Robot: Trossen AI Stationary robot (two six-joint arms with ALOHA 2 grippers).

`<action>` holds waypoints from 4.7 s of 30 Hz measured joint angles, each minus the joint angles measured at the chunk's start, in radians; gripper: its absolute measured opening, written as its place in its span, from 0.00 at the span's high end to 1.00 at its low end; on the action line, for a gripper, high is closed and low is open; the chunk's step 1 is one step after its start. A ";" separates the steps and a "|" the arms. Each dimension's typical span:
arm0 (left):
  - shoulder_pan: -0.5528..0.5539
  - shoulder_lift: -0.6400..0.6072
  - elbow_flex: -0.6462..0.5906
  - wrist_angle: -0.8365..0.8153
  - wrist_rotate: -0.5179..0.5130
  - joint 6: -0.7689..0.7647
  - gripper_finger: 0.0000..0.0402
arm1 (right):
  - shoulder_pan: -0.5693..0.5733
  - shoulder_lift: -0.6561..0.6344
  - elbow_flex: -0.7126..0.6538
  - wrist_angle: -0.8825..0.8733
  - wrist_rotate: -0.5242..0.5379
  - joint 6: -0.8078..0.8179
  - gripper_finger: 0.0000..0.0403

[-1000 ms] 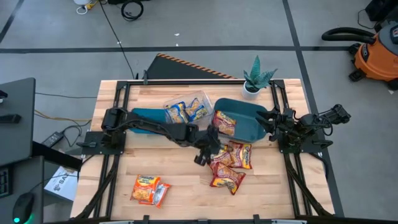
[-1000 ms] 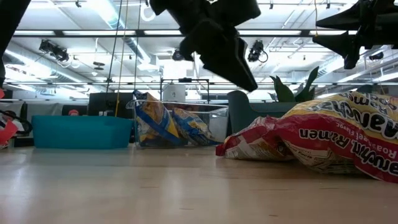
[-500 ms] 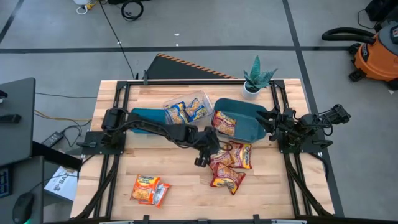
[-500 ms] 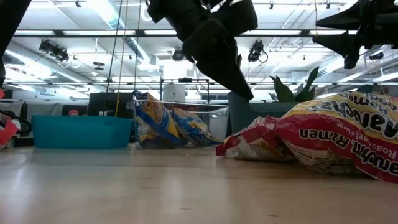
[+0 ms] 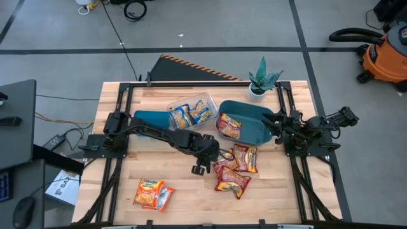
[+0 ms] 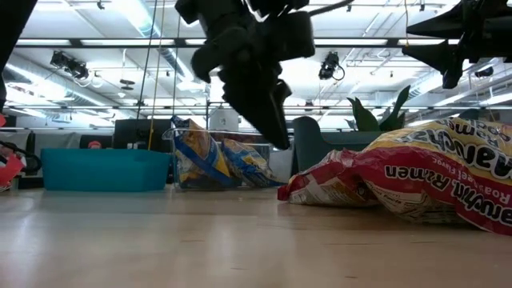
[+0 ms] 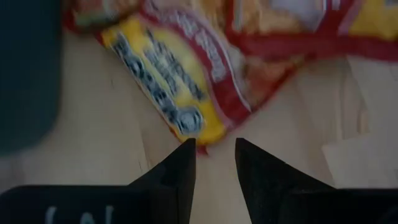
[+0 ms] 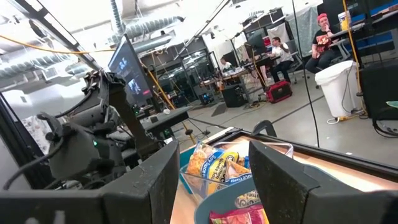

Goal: Sort Maruchan noodles
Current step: Put the red noodle pack into the green bin

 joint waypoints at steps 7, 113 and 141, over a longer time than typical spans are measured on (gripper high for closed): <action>-0.002 0.000 0.000 -0.037 0.010 -0.103 0.71 | 0.000 0.000 0.000 0.000 0.000 0.000 0.51; 0.161 -0.106 -0.169 0.792 0.100 -0.008 0.97 | 0.000 0.000 0.000 0.017 -0.002 0.000 0.51; 0.365 -0.001 -0.140 0.748 0.017 -0.040 0.87 | 0.000 0.000 0.000 0.015 0.000 0.000 0.51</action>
